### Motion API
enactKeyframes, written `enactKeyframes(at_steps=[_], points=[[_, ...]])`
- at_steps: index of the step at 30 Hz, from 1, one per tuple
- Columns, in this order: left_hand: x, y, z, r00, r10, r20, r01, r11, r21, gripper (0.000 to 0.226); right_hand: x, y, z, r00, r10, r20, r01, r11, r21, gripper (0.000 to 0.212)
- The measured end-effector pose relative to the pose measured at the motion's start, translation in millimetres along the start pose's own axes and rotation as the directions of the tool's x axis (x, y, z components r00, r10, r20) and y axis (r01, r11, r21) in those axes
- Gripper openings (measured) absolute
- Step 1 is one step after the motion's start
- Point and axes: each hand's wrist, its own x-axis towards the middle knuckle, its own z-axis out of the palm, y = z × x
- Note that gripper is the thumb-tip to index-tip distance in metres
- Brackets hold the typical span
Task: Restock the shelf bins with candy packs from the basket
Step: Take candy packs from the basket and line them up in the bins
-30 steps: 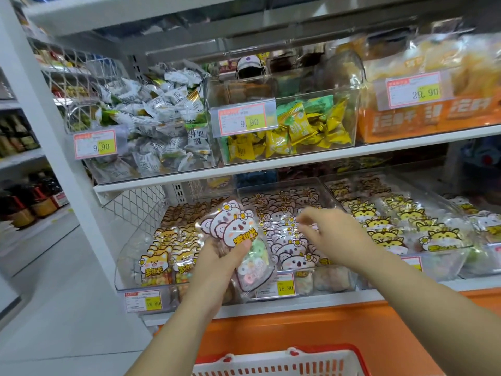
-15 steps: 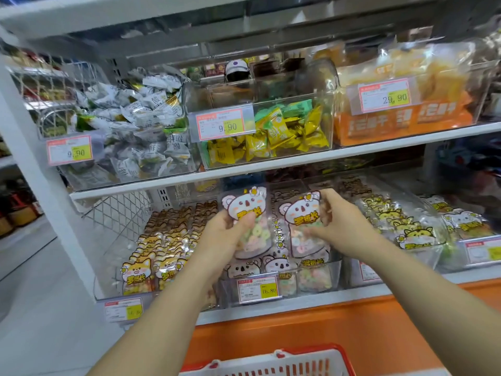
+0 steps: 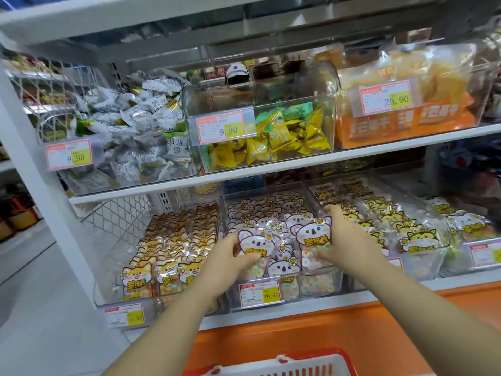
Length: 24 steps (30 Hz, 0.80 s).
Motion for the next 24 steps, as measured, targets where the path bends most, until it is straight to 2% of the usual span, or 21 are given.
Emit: enactKeyframes(at_steps=[3,4,6,7,9,10,11,12,15,19,21,24], points=[[-1,4,-2,0.996,0.083,-0.017,-0.076,0.967,0.244,0.059,0,2,-3,0.982,-0.169,-0.085,0.151,0.971,-0.188,0.117],[-2,7,-6,0.995,0.1,-0.029,-0.088,0.957,0.275,0.074,0,0,-6,0.96,-0.257,-0.108,0.227,0.946,-0.232,0.116],[-2,14,-16,0.984,0.177,0.019,-0.169,0.896,0.41,0.096,0,-7,-14,0.917,-0.395,-0.052,0.363,0.883,-0.297,0.097],[-1,20,-20,0.972,0.221,0.084,-0.23,0.803,0.549,0.096,1,-11,-17,0.903,-0.429,0.006,0.407,0.854,-0.325,0.084],[4,32,-21,0.925,0.304,0.229,-0.356,0.478,0.803,0.081,3,-18,-18,0.895,-0.433,0.102,0.439,0.82,-0.368,0.062],[7,39,-20,0.904,0.32,0.284,-0.386,0.324,0.864,0.073,3,-21,-18,0.894,-0.427,0.134,0.445,0.817,-0.368,0.056],[9,46,-19,0.899,0.309,0.31,-0.384,0.217,0.898,0.065,3,-23,-18,0.891,-0.425,0.156,0.453,0.818,-0.356,0.053],[11,51,-17,0.91,0.285,0.3,-0.354,0.161,0.921,0.057,4,-25,-18,0.888,-0.426,0.173,0.459,0.82,-0.342,0.051],[17,60,-16,0.967,0.158,0.2,-0.23,0.196,0.953,0.039,7,-27,-21,0.9,-0.36,0.247,0.423,0.858,-0.29,0.054],[27,71,-22,0.978,-0.012,0.208,-0.199,0.238,0.951,0.047,13,-23,-17,0.913,-0.292,0.283,0.375,0.875,-0.306,0.056],[32,74,-21,0.966,-0.089,0.241,-0.219,0.21,0.953,0.055,15,-20,-13,0.915,-0.291,0.28,0.371,0.88,-0.297,0.056],[35,73,-9,0.945,-0.119,0.304,-0.294,0.097,0.951,0.048,16,-19,-12,0.91,-0.306,0.28,0.385,0.874,-0.298,0.051]])
